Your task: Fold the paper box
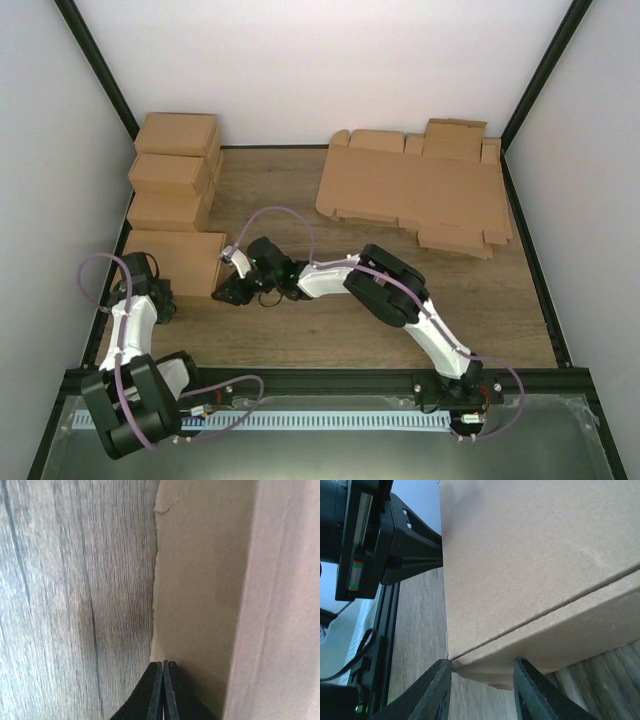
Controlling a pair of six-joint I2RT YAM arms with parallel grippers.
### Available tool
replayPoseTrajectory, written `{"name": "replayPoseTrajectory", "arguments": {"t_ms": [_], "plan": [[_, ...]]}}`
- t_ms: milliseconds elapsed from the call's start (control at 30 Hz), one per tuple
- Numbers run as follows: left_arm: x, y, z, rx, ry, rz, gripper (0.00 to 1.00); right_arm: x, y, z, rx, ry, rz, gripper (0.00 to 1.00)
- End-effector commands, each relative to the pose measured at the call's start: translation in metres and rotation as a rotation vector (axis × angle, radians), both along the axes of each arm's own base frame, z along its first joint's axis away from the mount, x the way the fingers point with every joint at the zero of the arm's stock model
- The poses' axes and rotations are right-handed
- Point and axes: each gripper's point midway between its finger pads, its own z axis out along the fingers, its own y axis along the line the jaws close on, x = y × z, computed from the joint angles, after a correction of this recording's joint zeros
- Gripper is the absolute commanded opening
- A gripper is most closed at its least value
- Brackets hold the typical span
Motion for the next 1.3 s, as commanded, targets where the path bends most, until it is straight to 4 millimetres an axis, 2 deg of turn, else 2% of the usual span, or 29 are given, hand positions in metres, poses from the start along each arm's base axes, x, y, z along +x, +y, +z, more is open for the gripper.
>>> {"name": "replayPoseTrajectory", "arguments": {"t_ms": [0, 167, 300, 467, 600, 667, 700, 800, 1033, 1267], "plan": [[0.020, 0.012, 0.009, 0.019, -0.053, -0.028, 0.04, 0.008, 0.021, 0.004, 0.024, -0.033, 0.034, 0.37], [0.022, 0.023, 0.001, 0.005, -0.033, -0.003, 0.04, 0.014, 0.031, -0.005, 0.021, -0.027, 0.035, 0.39], [0.026, 0.023, -0.004, -0.014, -0.039, -0.010, 0.04, 0.020, 0.033, -0.007, 0.017, -0.035, 0.021, 0.42], [0.036, 0.024, -0.007, -0.029, -0.064, -0.019, 0.04, 0.019, 0.017, 0.005, 0.036, -0.063, -0.005, 0.47], [0.045, 0.019, -0.010, -0.065, -0.089, -0.033, 0.04, 0.017, -0.011, 0.015, 0.044, -0.097, -0.052, 0.48], [0.049, 0.018, -0.013, -0.078, -0.102, -0.036, 0.04, 0.017, -0.031, 0.022, 0.055, -0.100, -0.077, 0.49], [0.050, 0.018, -0.013, -0.080, -0.107, -0.034, 0.04, 0.018, -0.042, 0.032, 0.073, -0.105, -0.092, 0.49], [0.056, 0.020, -0.014, -0.091, -0.121, -0.012, 0.04, 0.015, -0.073, 0.039, 0.065, -0.119, -0.130, 0.51], [0.070, 0.023, -0.015, -0.120, -0.160, 0.024, 0.04, -0.009, -0.132, 0.057, 0.037, -0.171, -0.193, 0.53], [0.075, 0.030, -0.010, -0.099, -0.172, 0.042, 0.04, -0.021, -0.179, 0.061, 0.003, -0.179, -0.289, 0.59]]}}
